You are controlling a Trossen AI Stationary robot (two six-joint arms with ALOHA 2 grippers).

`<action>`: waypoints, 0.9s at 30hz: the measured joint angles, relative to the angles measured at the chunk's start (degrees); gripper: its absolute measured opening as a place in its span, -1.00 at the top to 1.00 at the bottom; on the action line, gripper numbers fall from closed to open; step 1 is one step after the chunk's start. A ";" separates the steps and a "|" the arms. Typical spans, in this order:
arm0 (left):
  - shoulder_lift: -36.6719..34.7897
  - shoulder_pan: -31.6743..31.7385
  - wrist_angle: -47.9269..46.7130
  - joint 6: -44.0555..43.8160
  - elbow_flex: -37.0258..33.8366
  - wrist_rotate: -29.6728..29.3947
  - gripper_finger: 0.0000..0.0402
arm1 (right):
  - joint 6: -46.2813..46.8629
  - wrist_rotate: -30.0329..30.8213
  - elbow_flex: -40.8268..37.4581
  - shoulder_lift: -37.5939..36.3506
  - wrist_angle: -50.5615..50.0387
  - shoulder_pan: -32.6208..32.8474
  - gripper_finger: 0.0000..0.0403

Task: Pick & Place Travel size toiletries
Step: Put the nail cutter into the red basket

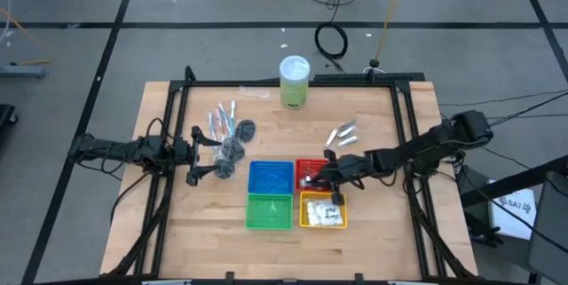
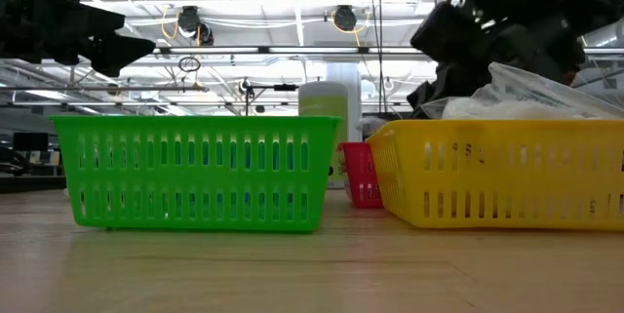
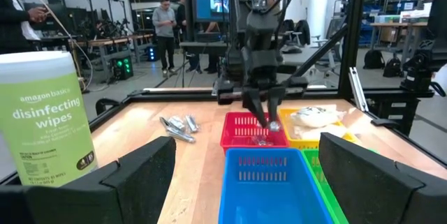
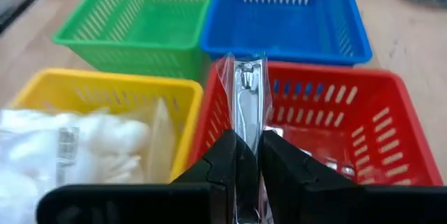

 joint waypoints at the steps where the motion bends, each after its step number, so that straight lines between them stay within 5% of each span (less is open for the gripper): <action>1: -0.01 0.01 0.01 0.01 0.01 0.00 -0.73 | 0.24 0.00 0.00 0.37 -0.01 -0.13 0.80; 14: -0.01 0.01 -0.02 0.00 0.02 0.02 -0.73 | 0.73 -0.05 0.00 -0.11 -2.11 -0.78 0.79; 27: -0.01 0.01 0.00 0.00 0.00 0.00 -0.73 | 2.34 0.00 0.00 -0.13 -2.02 -0.76 0.46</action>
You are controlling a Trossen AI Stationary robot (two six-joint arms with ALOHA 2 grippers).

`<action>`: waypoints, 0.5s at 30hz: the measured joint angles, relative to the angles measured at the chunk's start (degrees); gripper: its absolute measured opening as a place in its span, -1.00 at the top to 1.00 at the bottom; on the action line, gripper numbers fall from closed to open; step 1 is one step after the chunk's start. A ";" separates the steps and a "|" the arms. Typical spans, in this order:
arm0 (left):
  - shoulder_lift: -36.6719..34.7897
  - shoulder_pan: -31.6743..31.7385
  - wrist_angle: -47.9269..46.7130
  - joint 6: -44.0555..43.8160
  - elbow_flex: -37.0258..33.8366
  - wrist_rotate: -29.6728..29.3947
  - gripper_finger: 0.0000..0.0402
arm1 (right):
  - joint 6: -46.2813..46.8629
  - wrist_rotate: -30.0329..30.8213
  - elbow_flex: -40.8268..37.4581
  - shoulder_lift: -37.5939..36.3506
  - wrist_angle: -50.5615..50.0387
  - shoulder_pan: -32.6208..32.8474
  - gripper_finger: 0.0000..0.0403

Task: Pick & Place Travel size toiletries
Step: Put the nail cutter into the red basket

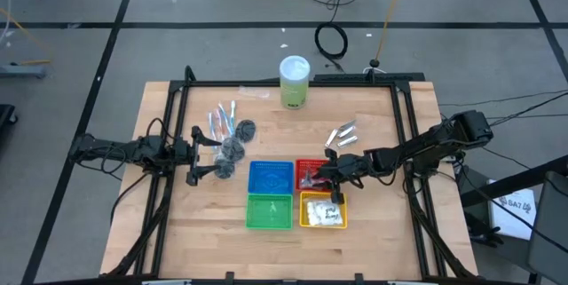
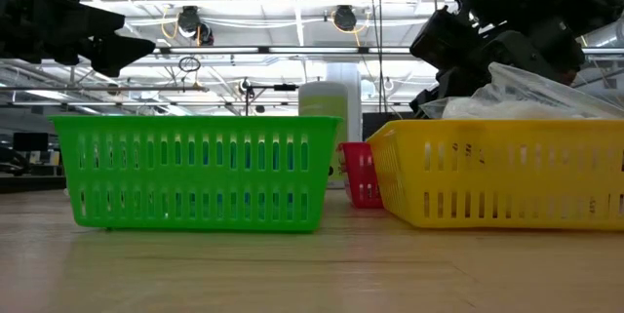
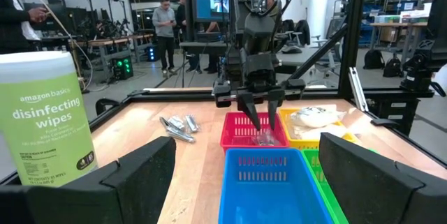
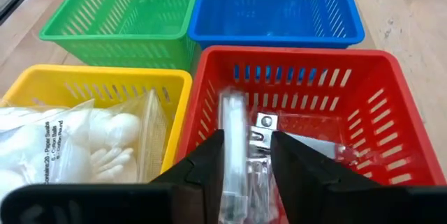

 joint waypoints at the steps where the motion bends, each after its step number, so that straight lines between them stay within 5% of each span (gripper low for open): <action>1: 0.00 0.00 0.01 0.00 0.00 0.00 -0.73 | 0.00 0.00 0.00 0.00 0.02 0.00 0.45; 15: 0.00 0.00 0.00 0.01 0.00 0.00 -0.73 | -3.85 0.16 -0.07 -4.44 -0.19 -0.56 0.42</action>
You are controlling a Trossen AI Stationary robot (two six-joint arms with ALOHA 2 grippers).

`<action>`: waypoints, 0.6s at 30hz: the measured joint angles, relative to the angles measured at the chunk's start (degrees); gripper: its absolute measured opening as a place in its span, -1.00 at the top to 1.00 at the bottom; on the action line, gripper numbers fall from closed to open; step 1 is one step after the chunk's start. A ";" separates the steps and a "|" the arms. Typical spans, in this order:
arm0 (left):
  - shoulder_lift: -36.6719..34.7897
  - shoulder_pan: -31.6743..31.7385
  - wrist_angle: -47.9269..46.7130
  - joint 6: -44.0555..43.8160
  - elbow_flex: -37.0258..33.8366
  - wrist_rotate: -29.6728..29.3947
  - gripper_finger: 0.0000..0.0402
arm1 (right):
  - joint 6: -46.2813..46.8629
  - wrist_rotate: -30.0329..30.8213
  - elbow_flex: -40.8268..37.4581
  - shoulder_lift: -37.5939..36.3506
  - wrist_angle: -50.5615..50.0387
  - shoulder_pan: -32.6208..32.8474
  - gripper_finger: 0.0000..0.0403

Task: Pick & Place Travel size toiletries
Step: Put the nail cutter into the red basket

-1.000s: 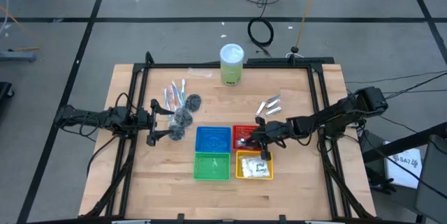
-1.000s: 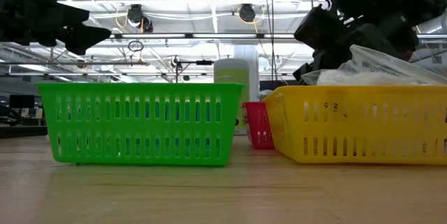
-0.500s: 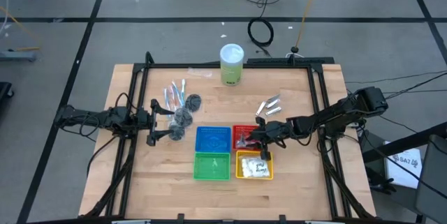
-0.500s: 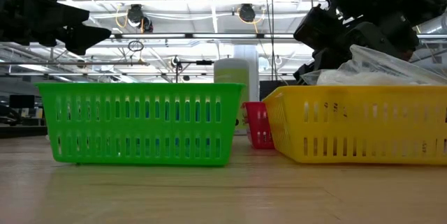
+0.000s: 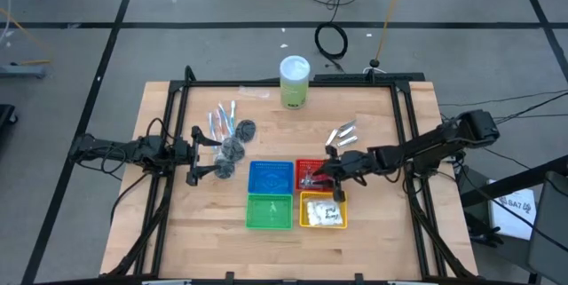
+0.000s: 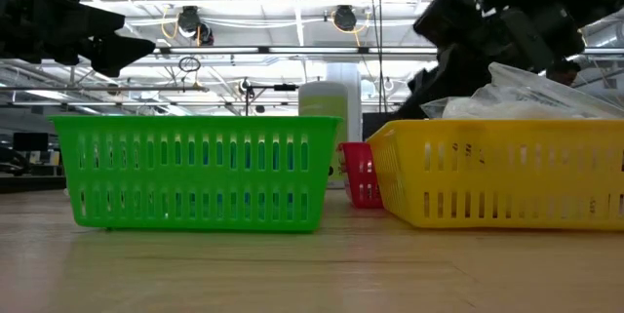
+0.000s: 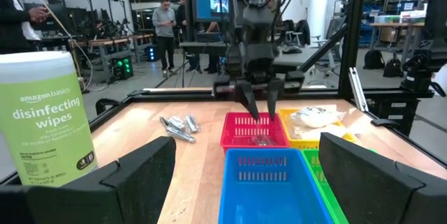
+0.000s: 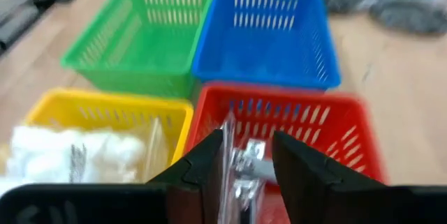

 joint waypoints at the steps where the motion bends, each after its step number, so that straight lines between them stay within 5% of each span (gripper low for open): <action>1: 0.02 0.00 -0.02 -0.01 0.00 0.00 -0.73 | -0.43 0.00 0.00 -1.02 0.06 -0.27 0.42; 6: 0.01 0.00 -0.01 0.00 0.00 0.01 -0.73 | -1.94 0.79 0.00 -7.67 -4.08 -2.55 0.42; 14: 0.02 -0.01 0.01 -0.01 0.01 0.01 -0.73 | 0.25 20.04 -0.01 -15.34 -25.70 -7.83 0.41; 18: 0.00 0.00 0.00 -0.01 0.00 0.00 -0.73 | 4.07 22.36 -2.39 -16.15 -30.97 -11.45 0.33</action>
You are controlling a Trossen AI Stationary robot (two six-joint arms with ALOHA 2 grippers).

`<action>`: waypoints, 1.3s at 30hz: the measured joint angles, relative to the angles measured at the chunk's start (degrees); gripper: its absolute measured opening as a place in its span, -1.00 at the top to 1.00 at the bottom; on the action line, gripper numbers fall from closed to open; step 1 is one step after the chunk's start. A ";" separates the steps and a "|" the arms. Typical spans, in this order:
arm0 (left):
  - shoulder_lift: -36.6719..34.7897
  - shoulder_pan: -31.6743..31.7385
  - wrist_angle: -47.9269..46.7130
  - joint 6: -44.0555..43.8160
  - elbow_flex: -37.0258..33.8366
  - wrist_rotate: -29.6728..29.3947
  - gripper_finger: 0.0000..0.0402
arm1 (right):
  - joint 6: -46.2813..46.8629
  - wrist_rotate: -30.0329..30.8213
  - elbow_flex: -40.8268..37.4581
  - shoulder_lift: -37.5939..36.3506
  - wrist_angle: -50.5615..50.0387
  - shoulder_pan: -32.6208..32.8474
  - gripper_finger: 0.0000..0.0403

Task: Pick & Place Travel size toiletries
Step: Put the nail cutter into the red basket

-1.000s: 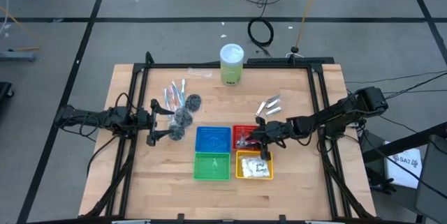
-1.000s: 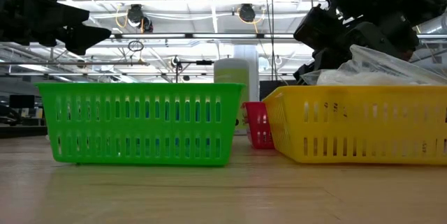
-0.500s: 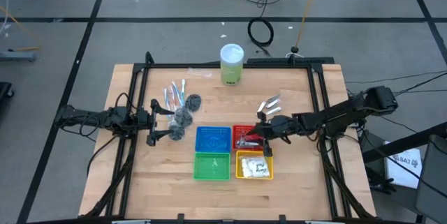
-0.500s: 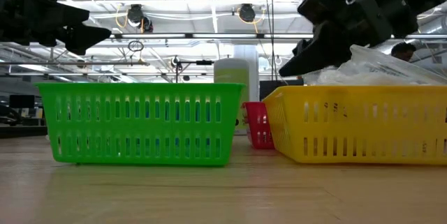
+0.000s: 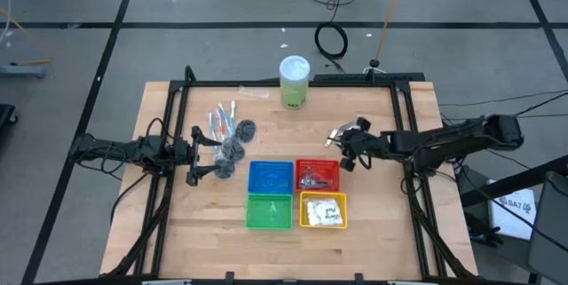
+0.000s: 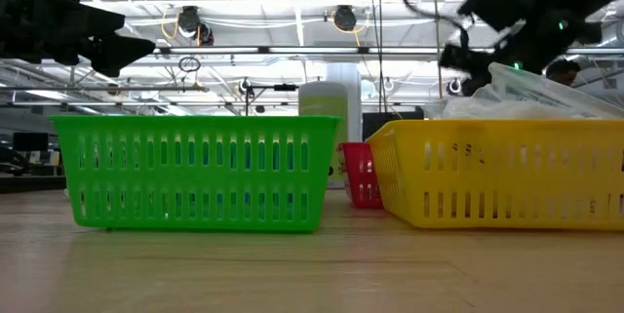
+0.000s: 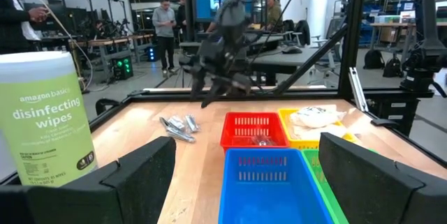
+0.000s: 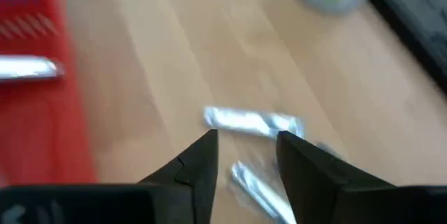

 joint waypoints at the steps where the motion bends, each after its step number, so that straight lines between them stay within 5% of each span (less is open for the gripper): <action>1: 0.02 0.00 0.00 0.00 0.00 0.00 -0.73 | 0.80 -0.13 -1.14 0.05 0.24 -0.87 0.29; 13: 0.00 -0.02 -0.01 0.02 0.00 0.00 -0.73 | -1.18 -0.27 -13.36 0.05 10.08 -7.50 -0.05; 18: 0.01 0.00 -0.02 0.01 0.00 0.00 -0.73 | -1.51 -0.53 -15.67 0.05 12.85 -9.18 -0.03; 33: 0.02 0.00 -0.02 0.00 0.02 0.00 -0.73 | -0.81 -18.09 -17.54 0.00 16.38 -10.88 0.04; 39: 0.00 -0.02 0.00 0.00 0.00 0.00 -0.73 | -0.86 -18.37 -17.59 0.05 16.66 -10.84 0.12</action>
